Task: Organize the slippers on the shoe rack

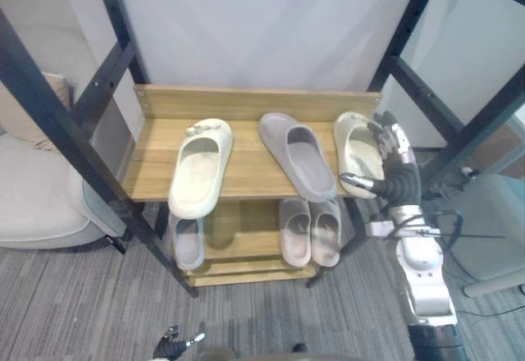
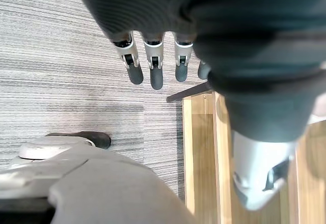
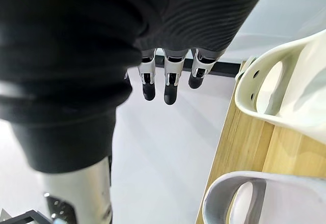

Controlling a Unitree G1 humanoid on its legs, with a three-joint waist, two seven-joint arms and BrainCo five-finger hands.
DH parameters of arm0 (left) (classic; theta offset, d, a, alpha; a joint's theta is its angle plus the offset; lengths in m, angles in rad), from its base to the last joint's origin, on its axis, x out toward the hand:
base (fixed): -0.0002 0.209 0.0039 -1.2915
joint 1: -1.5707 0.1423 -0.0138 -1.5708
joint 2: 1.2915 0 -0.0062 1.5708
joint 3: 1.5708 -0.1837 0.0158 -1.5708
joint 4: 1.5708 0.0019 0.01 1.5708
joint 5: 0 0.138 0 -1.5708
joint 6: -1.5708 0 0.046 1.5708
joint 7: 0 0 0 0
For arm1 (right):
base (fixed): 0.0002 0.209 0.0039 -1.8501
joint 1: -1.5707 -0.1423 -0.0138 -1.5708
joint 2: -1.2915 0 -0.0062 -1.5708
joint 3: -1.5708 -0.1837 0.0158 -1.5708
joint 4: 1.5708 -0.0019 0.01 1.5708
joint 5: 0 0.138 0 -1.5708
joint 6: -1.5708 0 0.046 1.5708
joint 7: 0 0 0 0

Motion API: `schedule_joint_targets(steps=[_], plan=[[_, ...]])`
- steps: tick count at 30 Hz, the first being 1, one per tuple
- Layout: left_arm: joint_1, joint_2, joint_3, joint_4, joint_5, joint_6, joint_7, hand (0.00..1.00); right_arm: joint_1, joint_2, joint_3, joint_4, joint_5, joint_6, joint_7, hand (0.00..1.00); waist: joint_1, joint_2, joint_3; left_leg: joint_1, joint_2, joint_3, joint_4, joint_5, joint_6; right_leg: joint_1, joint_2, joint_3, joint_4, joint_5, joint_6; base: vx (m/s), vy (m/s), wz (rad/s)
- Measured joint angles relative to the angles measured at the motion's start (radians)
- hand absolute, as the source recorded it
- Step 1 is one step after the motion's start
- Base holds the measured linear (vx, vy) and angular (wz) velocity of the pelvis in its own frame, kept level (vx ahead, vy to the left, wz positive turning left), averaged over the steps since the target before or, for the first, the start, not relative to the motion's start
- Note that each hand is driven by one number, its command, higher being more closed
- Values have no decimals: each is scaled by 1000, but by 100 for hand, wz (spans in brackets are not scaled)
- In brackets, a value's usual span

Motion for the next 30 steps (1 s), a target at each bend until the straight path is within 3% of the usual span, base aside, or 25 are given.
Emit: schedule_joint_targets(steps=[7, 13, 30], plan=[[0, 6, -1, 0, -2, 0, -2, 0, -88, -7, 0, 100, 25, 5, 2, 0, 4, -9, 4, 2, -1, -2, 1, 0, 0, 4, -1, 2, 0, 0, 0, -1, -1, 2], [-1, 6, -2, -1, -18, -1, -3, 0, -188, -103, 6, 220, 56, 22, 8, 0, 22, -12, 6, -16, -4, -8, -1, 1, 2, -9, -3, -2, -2, -1, -2, -18, -6, 2], [-1, 15, -10, -21, -23, -2, -21, 0, -419, -189, 51, 471, 15, 70, -5, 0, 51, -28, 23, -41, -8, -40, 0, 6, 7, -22, -3, -45, -2, 3, -9, 9, -2, 6]])
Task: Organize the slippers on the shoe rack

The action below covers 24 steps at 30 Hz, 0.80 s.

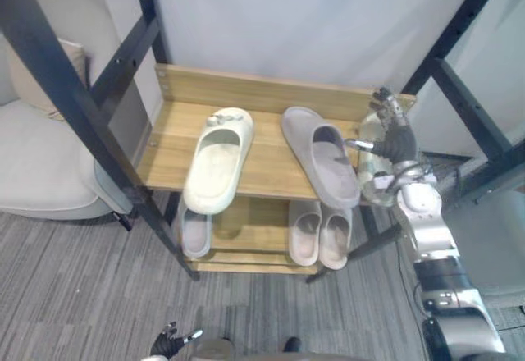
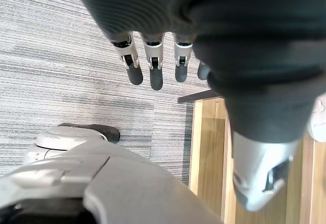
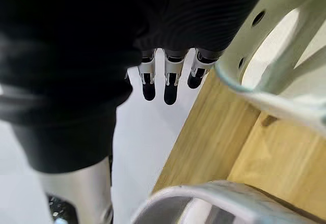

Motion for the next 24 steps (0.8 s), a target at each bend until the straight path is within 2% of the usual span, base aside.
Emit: schedule_joint_targets(steps=[11, 16, 23, 24], plan=[[0, 4, 0, -25, -37, -1, 0, 0, -69, -1, 63, 44, -3, 19, 13, 0, 23, -11, 39, -1, 3, -1, -1, 4, 4, 0, 2, -3, -2, 11, -11, 0, 0, 0], [0, 4, 0, -28, -39, -1, 0, 0, -104, -1, 77, 85, -43, 25, 32, 0, 28, -11, 44, -9, 1, -3, -1, 10, 12, 0, 2, -4, -19, 41, -18, -23, 13, 1], [0, 12, -1, -30, -58, -2, 1, 0, -164, -1, 110, 129, -81, 28, 33, 0, 48, -22, 63, -8, 1, -5, -6, 23, 8, 0, 2, -6, -18, 47, -24, -53, 1, 1], [0, 12, -1, -30, -58, -2, 1, 0, -170, -1, 113, 134, -81, 31, 33, 100, 49, -23, 64, -8, 1, -9, -12, 29, 7, -1, 2, -9, -18, 47, -24, -62, -30, 8]])
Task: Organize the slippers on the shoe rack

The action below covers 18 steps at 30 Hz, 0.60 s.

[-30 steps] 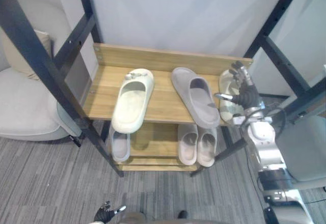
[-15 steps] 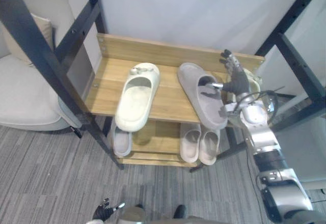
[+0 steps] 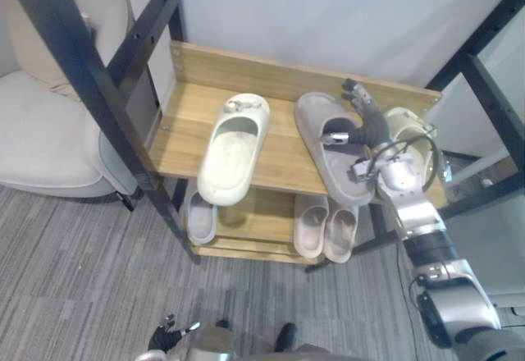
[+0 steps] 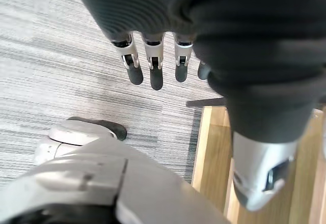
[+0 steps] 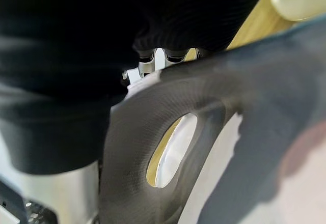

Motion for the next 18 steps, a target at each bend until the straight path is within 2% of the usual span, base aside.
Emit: schedule_joint_targets(steps=[9, 18], plan=[[-6, 14, 0, 1, -17, -2, 1, 0, -69, 17, 59, 44, -18, 3, -19, 100, 11, -26, 33, 18, 12, -19, -103, 74, -23, -21, 11, -5, 0, 0, 0, -66, -44, 5], [-8, 15, -1, 1, -18, -2, 1, 0, -85, 32, 76, 34, -31, 2, -22, 100, 22, -26, 33, 31, 25, -16, -112, 82, -31, -15, 22, -1, 3, 0, 0, -12, -9, -1]])
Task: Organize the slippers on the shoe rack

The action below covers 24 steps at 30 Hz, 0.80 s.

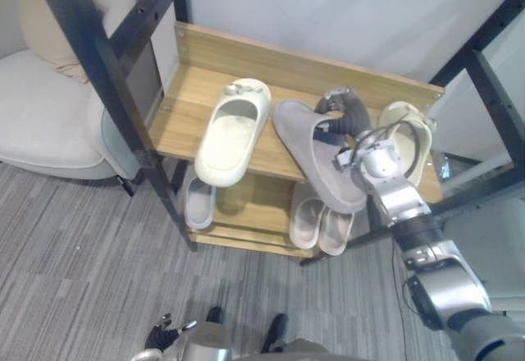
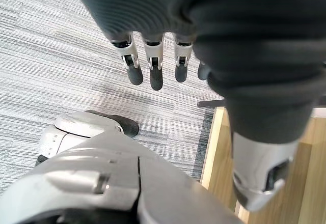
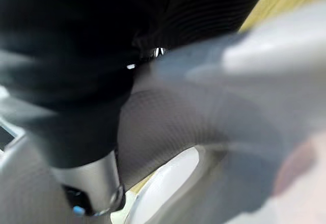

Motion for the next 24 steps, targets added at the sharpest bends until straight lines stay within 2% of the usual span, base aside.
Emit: schedule_joint_targets(steps=[9, 15, 20, 23, 24], plan=[[0, 0, 0, 0, 0, 0, 0, 0, 2, 1, 4, -24, 2, -1, 1, 100, -3, 0, 0, 3, 0, 8, 1, 0, 0, 0, -1, 5, 1, 0, 0, 0, 0, 0], [1, 0, 2, -1, 0, 3, 1, 0, 115, 8, -13, -237, 13, -9, 0, 100, -12, 0, -1, 2, -2, 9, 6, -1, 0, 1, -4, 9, 1, 0, 0, 0, 0, 0], [6, -6, 15, 1, 2, 5, 0, 0, 196, 45, -135, -448, 90, -59, -13, 100, -31, 5, -10, 0, -6, 19, 36, -18, 4, 10, -9, 15, 0, 0, 0, -14, 11, -4], [10, -15, 20, 15, 4, 5, -1, 0, 260, 47, -163, -555, 166, -108, -9, 100, -44, 21, -44, 0, -8, 31, 58, -33, 8, 15, -11, 24, -1, 0, 1, -18, 25, -11], [10, -17, 20, 15, 6, 5, -1, 0, 268, 47, -163, -566, 179, -112, -4, 100, -46, 24, -47, 1, -9, 31, 58, -33, 8, 16, -12, 24, -1, 0, 1, -16, 30, -4]])
